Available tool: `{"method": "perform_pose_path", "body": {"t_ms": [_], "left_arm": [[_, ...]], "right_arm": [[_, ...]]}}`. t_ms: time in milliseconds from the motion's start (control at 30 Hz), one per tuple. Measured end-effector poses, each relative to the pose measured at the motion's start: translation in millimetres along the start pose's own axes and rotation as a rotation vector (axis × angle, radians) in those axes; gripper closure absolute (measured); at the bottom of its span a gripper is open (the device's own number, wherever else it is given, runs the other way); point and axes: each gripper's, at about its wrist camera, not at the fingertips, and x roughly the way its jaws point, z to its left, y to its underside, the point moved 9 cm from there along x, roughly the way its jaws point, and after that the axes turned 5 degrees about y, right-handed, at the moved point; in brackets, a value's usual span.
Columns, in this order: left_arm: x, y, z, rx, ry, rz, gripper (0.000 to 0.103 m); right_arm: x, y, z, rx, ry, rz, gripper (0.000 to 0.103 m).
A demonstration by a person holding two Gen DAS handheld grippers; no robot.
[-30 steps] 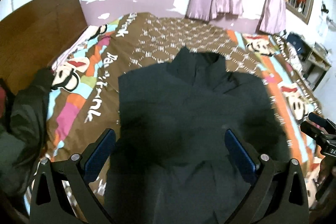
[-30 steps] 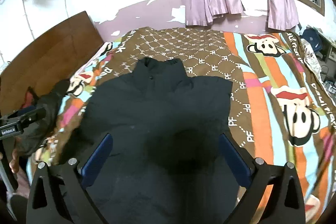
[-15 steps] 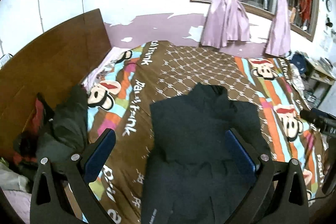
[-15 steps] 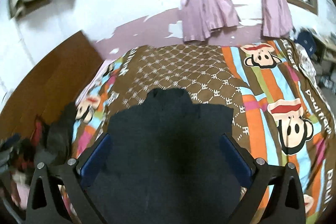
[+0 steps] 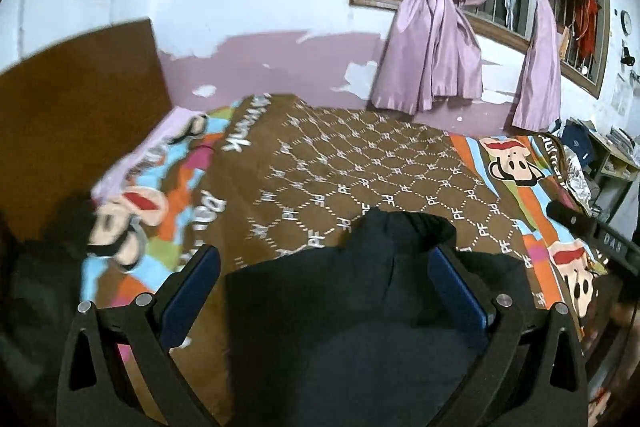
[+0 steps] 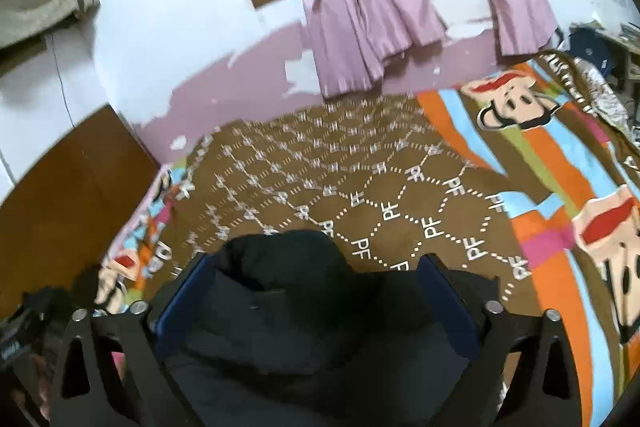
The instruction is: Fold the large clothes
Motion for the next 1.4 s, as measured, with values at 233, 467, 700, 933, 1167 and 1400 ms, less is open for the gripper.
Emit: {"method": "perform_pose_path", "body": {"t_ms": [233,467,700,933,1167,1400], "left_arm": [[111,1,4,-0.028,0.024,0.061,0.002],[161,4,-8,-0.079,0.071,0.087,0.034],[202,27,-6,-0.102,0.038,0.232,0.097],[180,32,-1,-0.087,0.079,0.181,0.101],[133,53,10,-0.037,0.145,0.152,0.101],[94,101,8,-0.021,0.228,0.155,0.102]], "right_arm": [[70,16,-3,0.045,-0.046,0.103,0.043],[109,27,7,0.008,-0.025,0.165,0.057],[118,42,-1,-0.007,-0.038,0.178,0.086],[64,49,-11,-0.029,-0.157,0.084,0.097],[19,77,-26,-0.103,-0.161,0.051,0.099],[36,117,-42,-0.152,-0.118,0.135,0.1]]}}
